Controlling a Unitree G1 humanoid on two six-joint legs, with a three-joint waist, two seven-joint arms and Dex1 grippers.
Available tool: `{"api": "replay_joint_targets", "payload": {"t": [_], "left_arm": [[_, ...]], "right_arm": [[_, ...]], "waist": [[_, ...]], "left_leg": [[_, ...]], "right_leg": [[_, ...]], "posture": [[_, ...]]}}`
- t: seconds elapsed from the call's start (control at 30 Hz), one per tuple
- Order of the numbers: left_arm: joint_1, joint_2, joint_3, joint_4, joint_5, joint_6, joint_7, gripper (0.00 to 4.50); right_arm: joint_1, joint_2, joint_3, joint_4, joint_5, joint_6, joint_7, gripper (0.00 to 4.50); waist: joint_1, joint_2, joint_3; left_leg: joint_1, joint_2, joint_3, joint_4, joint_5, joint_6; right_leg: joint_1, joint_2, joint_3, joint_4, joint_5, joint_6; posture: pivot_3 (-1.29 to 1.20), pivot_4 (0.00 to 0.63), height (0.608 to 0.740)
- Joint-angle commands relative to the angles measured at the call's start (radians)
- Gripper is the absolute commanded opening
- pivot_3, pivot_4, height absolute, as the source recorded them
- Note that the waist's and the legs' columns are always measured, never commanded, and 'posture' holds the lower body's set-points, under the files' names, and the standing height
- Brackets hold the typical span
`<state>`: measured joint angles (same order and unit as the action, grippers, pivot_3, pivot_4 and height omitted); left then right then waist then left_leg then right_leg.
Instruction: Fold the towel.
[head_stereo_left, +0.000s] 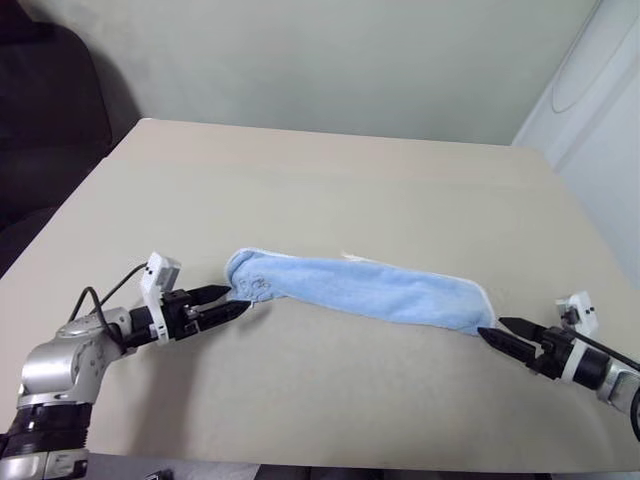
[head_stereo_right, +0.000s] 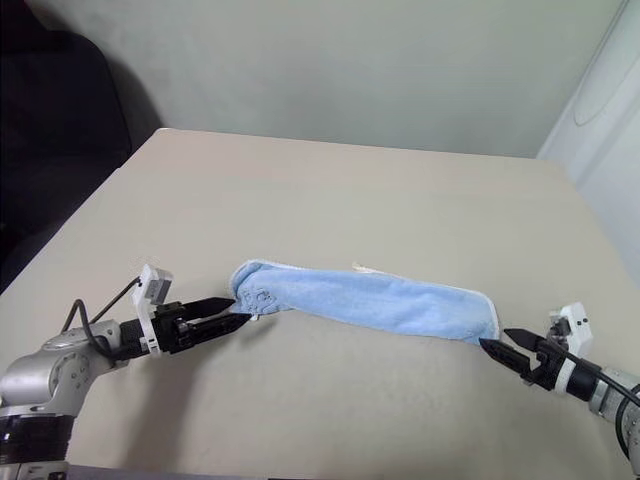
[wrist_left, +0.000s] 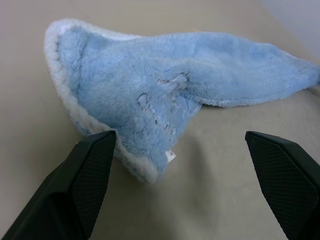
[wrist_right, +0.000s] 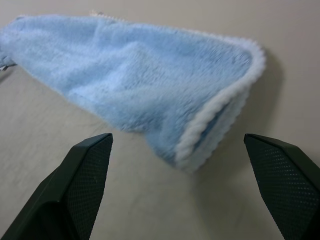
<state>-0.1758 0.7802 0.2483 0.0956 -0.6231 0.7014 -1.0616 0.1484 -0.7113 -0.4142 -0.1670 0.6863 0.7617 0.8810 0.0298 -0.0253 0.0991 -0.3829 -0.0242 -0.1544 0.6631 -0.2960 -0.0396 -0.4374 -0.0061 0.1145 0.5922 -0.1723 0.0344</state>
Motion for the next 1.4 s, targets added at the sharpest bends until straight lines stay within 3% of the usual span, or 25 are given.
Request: {"api": "replay_joint_targets", "payload": {"t": [0.03, 0.43, 0.77, 0.87, 1.0, 1.2, 1.27, 1.4], "left_arm": [[-0.002, 0.03, 0.024, 0.006, -0.009, 0.0, -0.027, 4.5], [0.022, 0.046, 0.056, 0.019, -0.041, 0.048, -0.037, 4.5], [-0.027, 0.005, 0.005, 0.041, -0.026, 0.054, -0.024, 4.5], [-0.051, -0.008, 0.001, 0.05, -0.033, 0.054, -0.035, 4.5], [-0.057, -0.009, -0.008, 0.048, -0.032, 0.055, -0.048, 3.22], [-0.049, -0.006, -0.011, 0.058, -0.02, 0.042, -0.044, 0.89], [-0.047, -0.004, -0.007, 0.065, -0.007, 0.027, -0.033, 0.13], [-0.056, 0.003, 0.005, 0.096, 0.026, -0.008, -0.007, 0.06]], "right_arm": [[-0.007, 0.021, 0.018, -0.031, 0.013, -0.014, -0.004, 4.44], [-0.044, 0.046, 0.057, -0.009, -0.01, -0.033, -0.023, 4.44], [-0.066, 0.056, 0.077, -0.001, -0.015, -0.039, -0.028, 4.44], [-0.067, 0.057, 0.077, -0.003, -0.014, -0.039, -0.029, 3.89], [-0.065, 0.059, 0.073, -0.006, -0.013, -0.041, -0.031, 2.5], [-0.067, 0.061, 0.072, -0.006, -0.009, -0.04, -0.031, 0.2], [-0.068, 0.062, 0.071, -0.006, -0.008, -0.04, -0.032, 0.0], [-0.066, 0.064, 0.07, -0.007, -0.007, -0.04, -0.033, 0.0]], "waist": [[0.0, -0.001, 0.0], [0.0, 0.0, 0.0], [0.001, 0.0, 0.0], [0.001, -0.001, -0.001], [0.0, -0.001, -0.001], [0.0, -0.002, -0.001], [0.0, -0.002, -0.001], [0.0, -0.002, -0.001]], "left_leg": [[0.0, 0.0, 0.0, 0.0, 0.0, 0.0], [0.0, 0.0, 0.0, 0.0, 0.0, 0.0], [0.0, 0.0, 0.0, 0.0, 0.0, 0.0], [0.0, 0.0, 0.0, 0.0, 0.0, 0.0], [0.0, 0.0, 0.0, 0.0, 0.0, 0.0], [0.0, 0.0, 0.0, 0.0, 0.0, 0.0], [0.0, 0.0, 0.0, 0.0, 0.0, 0.0], [0.0, 0.0, 0.0, 0.0, 0.0, 0.0]], "right_leg": [[0.0, 0.0, 0.0, 0.0, 0.0, 0.0], [-0.001, 0.0, 0.0, 0.0, 0.0, -0.001], [-0.001, 0.0, 0.0, 0.0, 0.001, -0.001], [-0.001, 0.0, 0.0, 0.0, 0.005, -0.008], [-0.001, 0.0, 0.0, 0.0, 0.005, -0.009], [0.0, 0.0, 0.0, 0.0, 0.005, -0.009], [0.0, 0.0, 0.0, 0.0, 0.004, -0.007], [0.0, 0.0, 0.0, 0.0, 0.004, -0.007]], "posture": [[0.0, 0.15, 0.74], [0.0, 0.15, 0.74], [0.0, 0.15, 0.74], [0.0, 0.15, 0.74], [0.0, 0.15, 0.74], [0.0, 0.15, 0.74], [0.0, 0.15, 0.74], [0.0, 0.15, 0.74]]}}
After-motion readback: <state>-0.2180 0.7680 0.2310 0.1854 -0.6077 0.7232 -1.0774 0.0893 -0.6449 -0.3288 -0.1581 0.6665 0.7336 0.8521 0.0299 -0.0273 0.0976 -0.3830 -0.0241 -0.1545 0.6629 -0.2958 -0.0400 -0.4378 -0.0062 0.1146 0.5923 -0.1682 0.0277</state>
